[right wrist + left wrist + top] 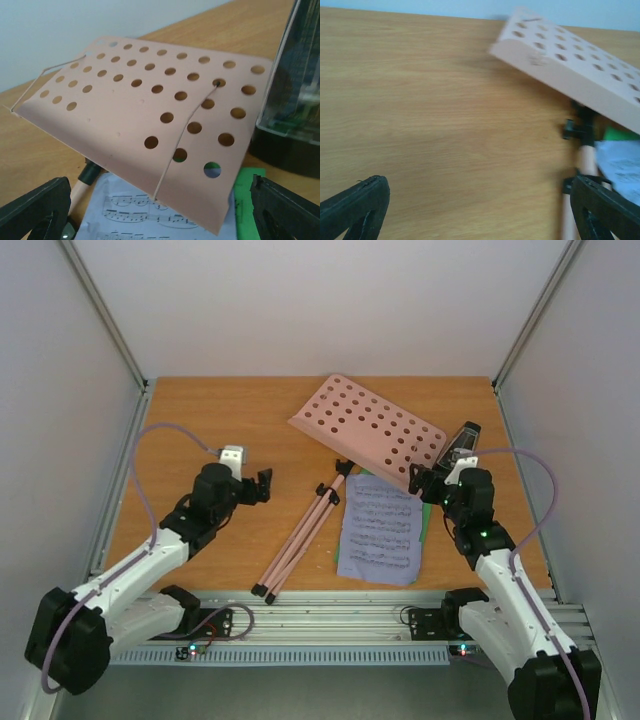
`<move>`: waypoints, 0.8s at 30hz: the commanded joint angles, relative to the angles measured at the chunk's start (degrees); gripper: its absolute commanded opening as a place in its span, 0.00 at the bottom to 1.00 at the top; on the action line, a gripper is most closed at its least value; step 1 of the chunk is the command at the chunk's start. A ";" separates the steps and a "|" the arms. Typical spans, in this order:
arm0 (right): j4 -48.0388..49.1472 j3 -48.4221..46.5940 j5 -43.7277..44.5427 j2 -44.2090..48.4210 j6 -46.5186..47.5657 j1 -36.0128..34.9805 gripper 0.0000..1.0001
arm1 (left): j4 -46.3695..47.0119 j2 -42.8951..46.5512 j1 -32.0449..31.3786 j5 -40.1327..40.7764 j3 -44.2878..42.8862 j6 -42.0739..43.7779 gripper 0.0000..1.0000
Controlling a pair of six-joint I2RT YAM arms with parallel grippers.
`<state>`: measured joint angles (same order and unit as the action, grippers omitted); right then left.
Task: Pack up the instrument practice props
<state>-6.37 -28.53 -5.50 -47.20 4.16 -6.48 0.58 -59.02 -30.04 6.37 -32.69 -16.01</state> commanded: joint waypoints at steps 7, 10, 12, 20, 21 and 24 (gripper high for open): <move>16.09 8.44 9.86 8.91 14.15 0.14 0.99 | -2.23 4.22 27.41 0.13 2.45 0.53 0.99; 21.96 12.97 14.04 9.65 14.67 0.22 0.98 | 3.19 5.79 32.19 6.94 5.21 0.35 0.99; 25.99 16.08 17.05 9.81 15.24 0.24 0.99 | 8.32 7.14 32.25 12.73 8.31 2.01 0.99; 36.41 19.31 18.50 1.94 19.12 0.24 0.99 | 15.43 6.52 32.24 14.68 12.82 2.02 0.99; 36.77 19.03 18.37 0.50 19.17 0.24 0.99 | 16.25 6.45 32.18 14.12 13.36 2.19 0.99; 38.10 18.44 17.98 -3.21 19.30 0.24 0.99 | 19.51 6.73 32.24 12.53 15.29 3.04 0.99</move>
<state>25.43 -9.52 10.96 -47.00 21.78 -6.39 10.72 -52.34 2.00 19.22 -19.59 -14.31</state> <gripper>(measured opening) 0.985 0.995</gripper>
